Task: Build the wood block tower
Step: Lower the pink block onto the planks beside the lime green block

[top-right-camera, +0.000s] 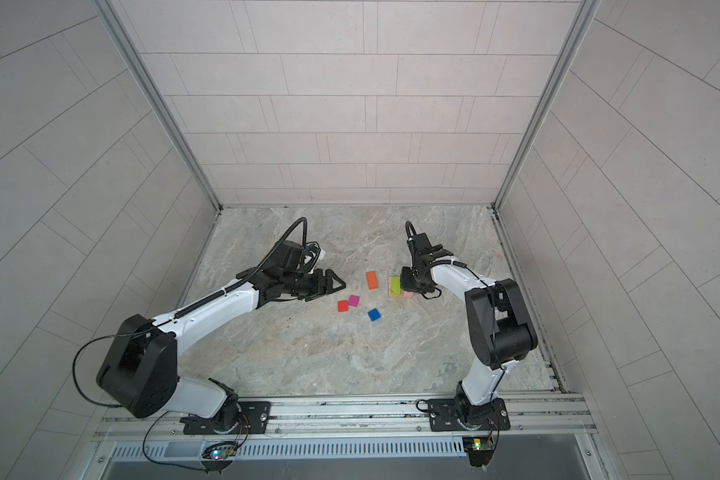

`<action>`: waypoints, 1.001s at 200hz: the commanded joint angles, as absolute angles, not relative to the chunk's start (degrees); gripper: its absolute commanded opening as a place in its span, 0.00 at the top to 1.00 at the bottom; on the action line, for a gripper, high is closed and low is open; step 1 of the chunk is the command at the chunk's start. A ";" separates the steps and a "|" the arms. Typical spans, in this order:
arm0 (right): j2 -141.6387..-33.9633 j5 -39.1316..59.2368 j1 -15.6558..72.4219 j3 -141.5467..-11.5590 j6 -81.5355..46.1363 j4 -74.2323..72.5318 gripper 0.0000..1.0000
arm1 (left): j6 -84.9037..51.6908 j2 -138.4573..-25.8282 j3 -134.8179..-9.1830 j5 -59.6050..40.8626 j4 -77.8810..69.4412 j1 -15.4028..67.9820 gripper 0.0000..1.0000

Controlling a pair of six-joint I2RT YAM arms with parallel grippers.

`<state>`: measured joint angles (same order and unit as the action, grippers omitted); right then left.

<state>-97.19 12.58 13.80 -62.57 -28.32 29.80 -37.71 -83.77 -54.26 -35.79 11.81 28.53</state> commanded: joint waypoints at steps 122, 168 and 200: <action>-99.27 12.03 13.80 -65.04 -28.87 30.15 0.85 | -37.61 -83.10 -53.40 -35.86 10.64 29.27 0.25; -99.94 12.22 13.89 -65.70 -28.74 30.49 0.84 | -37.53 -82.99 -53.27 -35.60 10.60 29.53 0.26; -100.03 12.13 14.06 -65.74 -28.78 30.41 0.82 | -37.58 -83.05 -53.37 -35.53 10.55 29.56 0.26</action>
<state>-99.13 12.86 13.82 -64.42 -28.53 29.80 -37.71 -83.77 -53.87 -35.77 11.77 29.28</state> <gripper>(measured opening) 0.264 0.744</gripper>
